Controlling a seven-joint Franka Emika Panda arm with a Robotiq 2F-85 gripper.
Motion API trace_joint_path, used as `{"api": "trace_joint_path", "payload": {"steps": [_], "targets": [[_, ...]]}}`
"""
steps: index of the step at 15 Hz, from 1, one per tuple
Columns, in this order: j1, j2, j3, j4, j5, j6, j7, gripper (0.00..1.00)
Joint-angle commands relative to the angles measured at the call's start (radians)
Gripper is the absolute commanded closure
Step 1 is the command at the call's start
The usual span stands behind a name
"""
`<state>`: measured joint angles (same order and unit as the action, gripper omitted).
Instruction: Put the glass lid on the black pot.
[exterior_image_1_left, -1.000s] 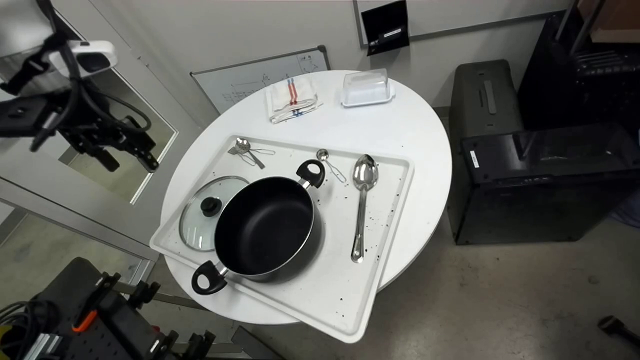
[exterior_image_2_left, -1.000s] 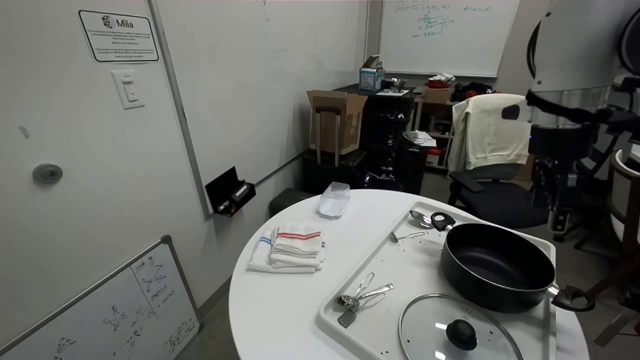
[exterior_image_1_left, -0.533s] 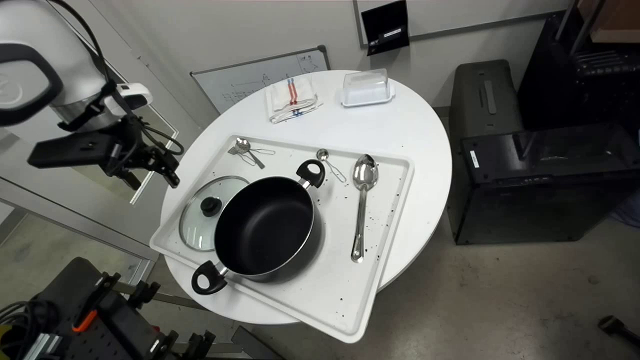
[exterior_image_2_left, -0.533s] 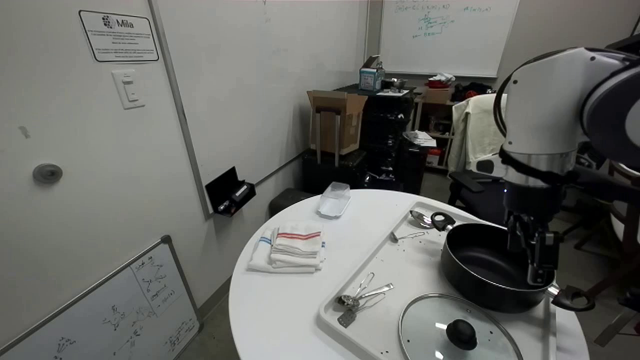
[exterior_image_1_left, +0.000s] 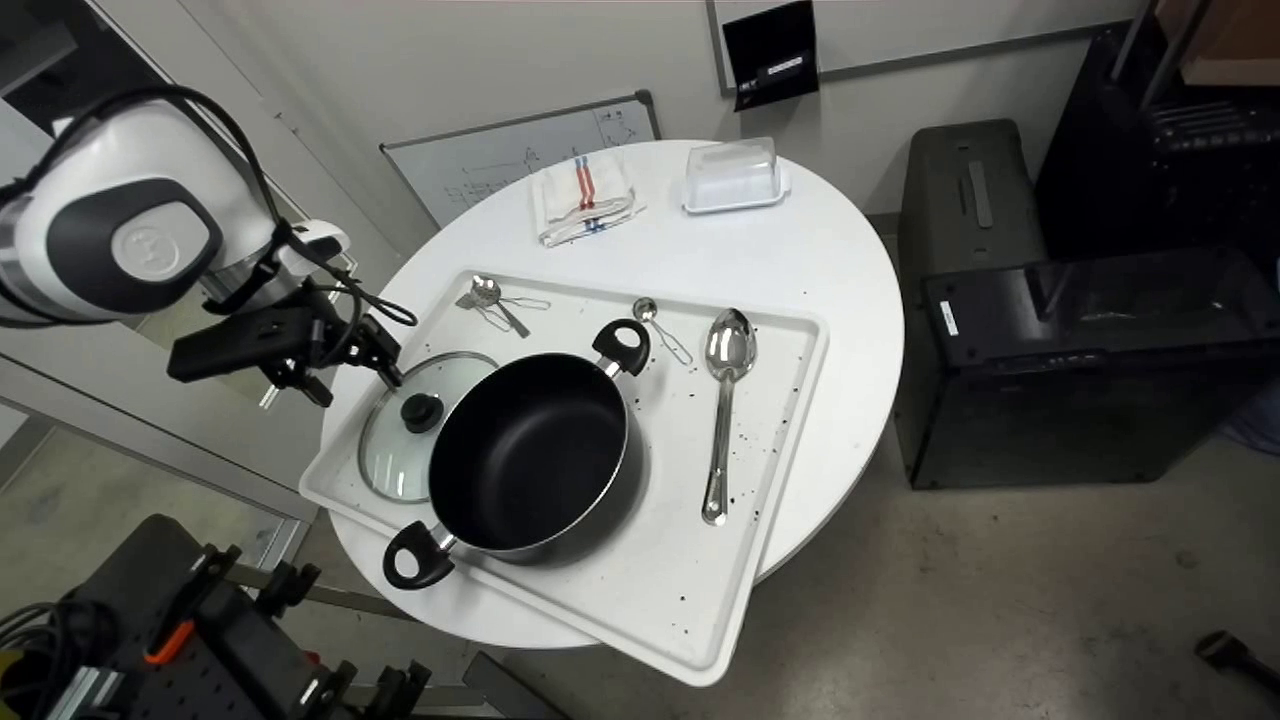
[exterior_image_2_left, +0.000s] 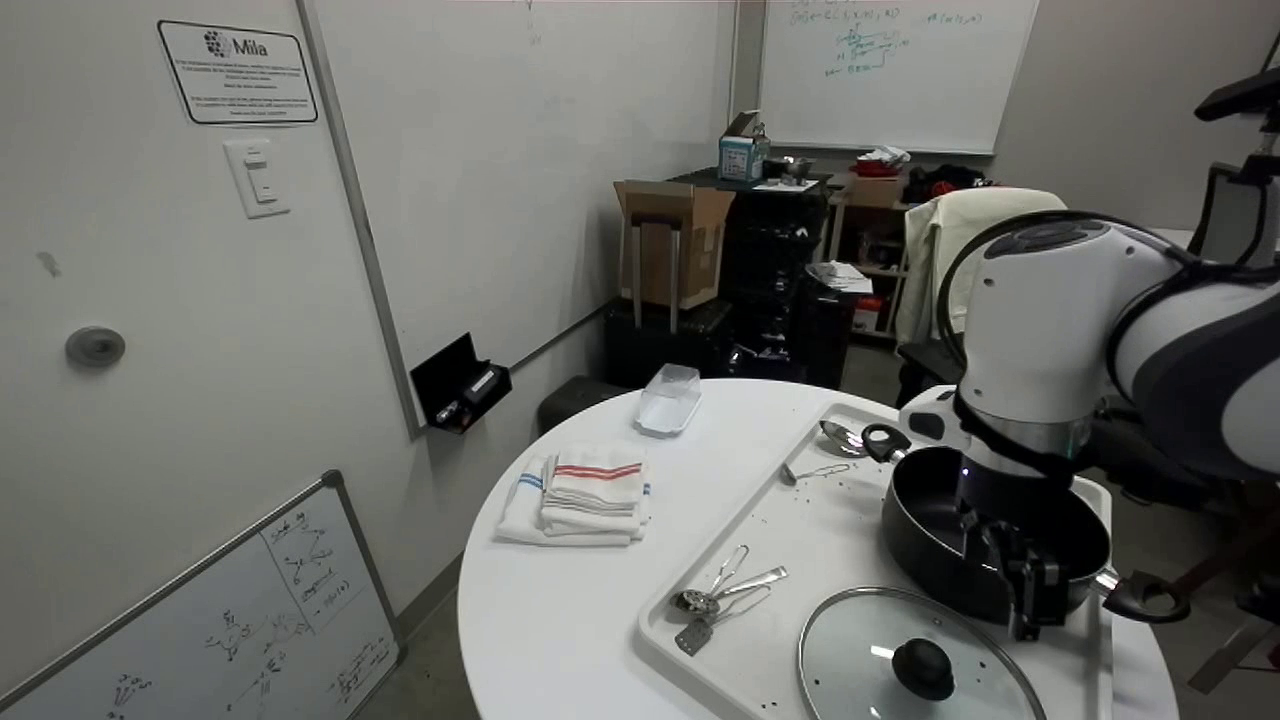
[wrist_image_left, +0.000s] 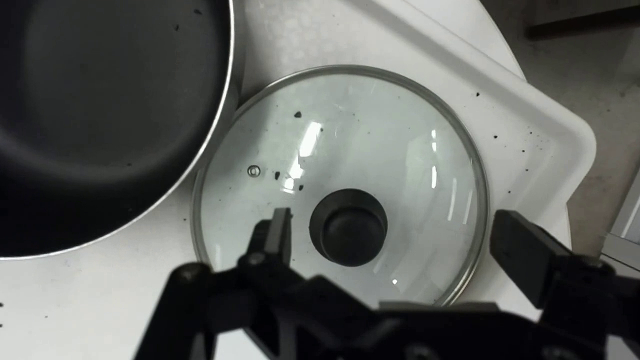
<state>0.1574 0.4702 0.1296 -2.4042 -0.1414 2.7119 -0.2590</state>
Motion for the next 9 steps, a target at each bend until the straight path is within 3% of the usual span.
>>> {"api": "trace_joint_path", "payload": {"steps": [1,9], "targets": [[0.045,0.094,-0.028,0.060,-0.081,0.064,0.043,0.00],[0.125,0.211,-0.099,0.119,-0.171,0.181,0.082,0.00]]}}
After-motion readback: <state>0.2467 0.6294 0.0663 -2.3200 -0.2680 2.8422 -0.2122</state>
